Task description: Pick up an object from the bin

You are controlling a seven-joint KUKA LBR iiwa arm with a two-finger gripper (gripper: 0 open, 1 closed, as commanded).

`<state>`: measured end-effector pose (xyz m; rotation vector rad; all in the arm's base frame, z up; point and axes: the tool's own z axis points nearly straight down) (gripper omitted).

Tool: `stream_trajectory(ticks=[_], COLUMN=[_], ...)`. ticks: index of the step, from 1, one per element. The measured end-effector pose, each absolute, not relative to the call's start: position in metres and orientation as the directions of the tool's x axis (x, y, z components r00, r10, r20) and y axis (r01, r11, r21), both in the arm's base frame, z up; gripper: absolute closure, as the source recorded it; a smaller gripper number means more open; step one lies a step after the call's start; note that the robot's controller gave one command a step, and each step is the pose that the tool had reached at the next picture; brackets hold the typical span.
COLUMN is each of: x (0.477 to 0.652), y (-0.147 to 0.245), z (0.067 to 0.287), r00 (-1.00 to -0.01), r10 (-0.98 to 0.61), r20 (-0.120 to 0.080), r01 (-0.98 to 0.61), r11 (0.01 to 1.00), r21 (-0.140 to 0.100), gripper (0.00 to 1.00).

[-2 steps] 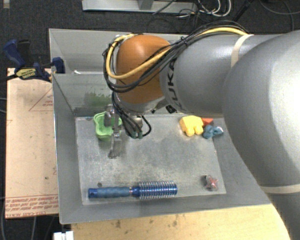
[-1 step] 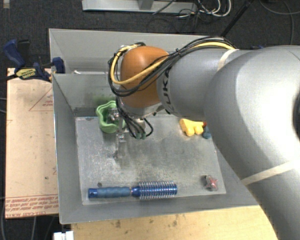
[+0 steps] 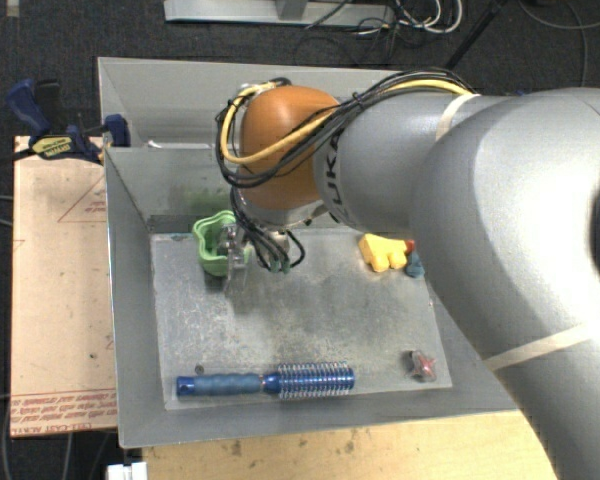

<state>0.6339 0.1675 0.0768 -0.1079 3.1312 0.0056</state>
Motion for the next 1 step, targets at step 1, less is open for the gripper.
stream_trajectory(ticks=[1], x=[0.634], y=[0.1675], z=[0.0768], r00=[-0.998], r10=[-0.069], r20=[-0.009], r01=[-0.069], r11=[0.998], r21=[0.003], gripper=[0.0])
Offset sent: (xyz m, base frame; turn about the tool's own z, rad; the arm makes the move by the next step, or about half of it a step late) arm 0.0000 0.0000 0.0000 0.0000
